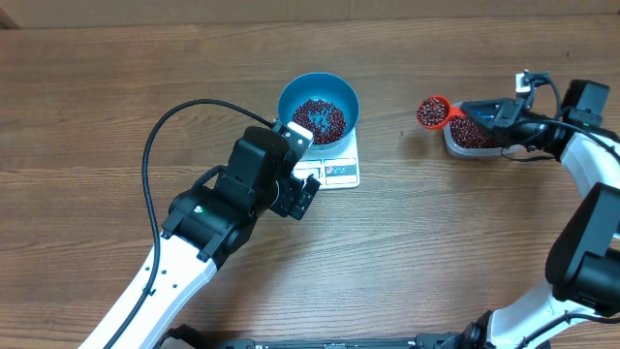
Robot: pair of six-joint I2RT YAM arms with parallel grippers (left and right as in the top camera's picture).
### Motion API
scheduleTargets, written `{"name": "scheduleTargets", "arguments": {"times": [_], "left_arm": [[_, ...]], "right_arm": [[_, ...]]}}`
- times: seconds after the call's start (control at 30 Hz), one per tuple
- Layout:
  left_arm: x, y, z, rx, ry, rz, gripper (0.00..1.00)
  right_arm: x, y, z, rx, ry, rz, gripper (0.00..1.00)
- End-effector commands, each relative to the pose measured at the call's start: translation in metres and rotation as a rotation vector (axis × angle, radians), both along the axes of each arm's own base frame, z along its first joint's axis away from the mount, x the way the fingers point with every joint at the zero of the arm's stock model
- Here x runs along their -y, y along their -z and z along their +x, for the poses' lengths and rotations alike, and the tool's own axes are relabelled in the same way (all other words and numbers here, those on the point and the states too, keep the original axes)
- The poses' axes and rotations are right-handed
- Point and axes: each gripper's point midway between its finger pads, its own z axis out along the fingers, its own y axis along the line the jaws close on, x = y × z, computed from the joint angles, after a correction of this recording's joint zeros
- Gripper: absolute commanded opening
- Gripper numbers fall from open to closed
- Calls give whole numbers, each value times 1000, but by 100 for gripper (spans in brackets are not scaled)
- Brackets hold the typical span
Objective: Scoop item into bowl and weigh 150g on scale
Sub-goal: 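Carry the filled scoop with the right gripper over the teal bowl, then tilt the scoop with the right gripper to pour beans into bowl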
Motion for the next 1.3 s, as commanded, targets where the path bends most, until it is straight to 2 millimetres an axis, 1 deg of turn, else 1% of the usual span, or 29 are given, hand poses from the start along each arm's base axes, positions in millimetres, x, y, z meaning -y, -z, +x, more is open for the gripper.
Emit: {"name": "scheduleTargets", "arguments": {"times": [0.0, 0.1, 0.23, 0.37, 0.4, 0.6, 0.67, 0.7, 0.87, 1.0, 1.13, 1.27], "left_arm": [[0, -2, -1, 0, -6, -21, 100], [0, -2, -1, 0, -5, -21, 100], [0, -2, -1, 0, -6, -21, 100], [0, -2, -1, 0, -6, -21, 100], [0, -2, -1, 0, -6, -21, 99], [0, -2, -1, 0, -6, -21, 100], [0, -2, -1, 0, -6, -21, 100], [0, -2, -1, 0, -6, -21, 100], [0, -2, -1, 0, -6, -21, 100], [0, -2, -1, 0, -6, -21, 99], [0, -2, -1, 0, -6, -21, 100], [0, -2, -1, 0, -5, -21, 100]], "right_arm": [[-18, -20, -1, 26, -37, 30, 4], [-28, -22, 1, 22, -54, 39, 4], [-49, -24, 2, 20, -96, 46, 4], [-65, -28, 4, 26, -125, 53, 4], [-74, -30, 5, 30, -140, 57, 4], [-105, -36, 5, 24, -195, 75, 4], [-119, -39, 4, 32, -221, 79, 4], [-127, -40, 4, 39, -232, 73, 4], [-147, -35, 6, 38, -233, 32, 4], [-168, -36, 10, 99, -243, -14, 4], [-183, -39, 17, 168, -236, -60, 4], [-194, -39, 18, 297, -266, -139, 4]]}}
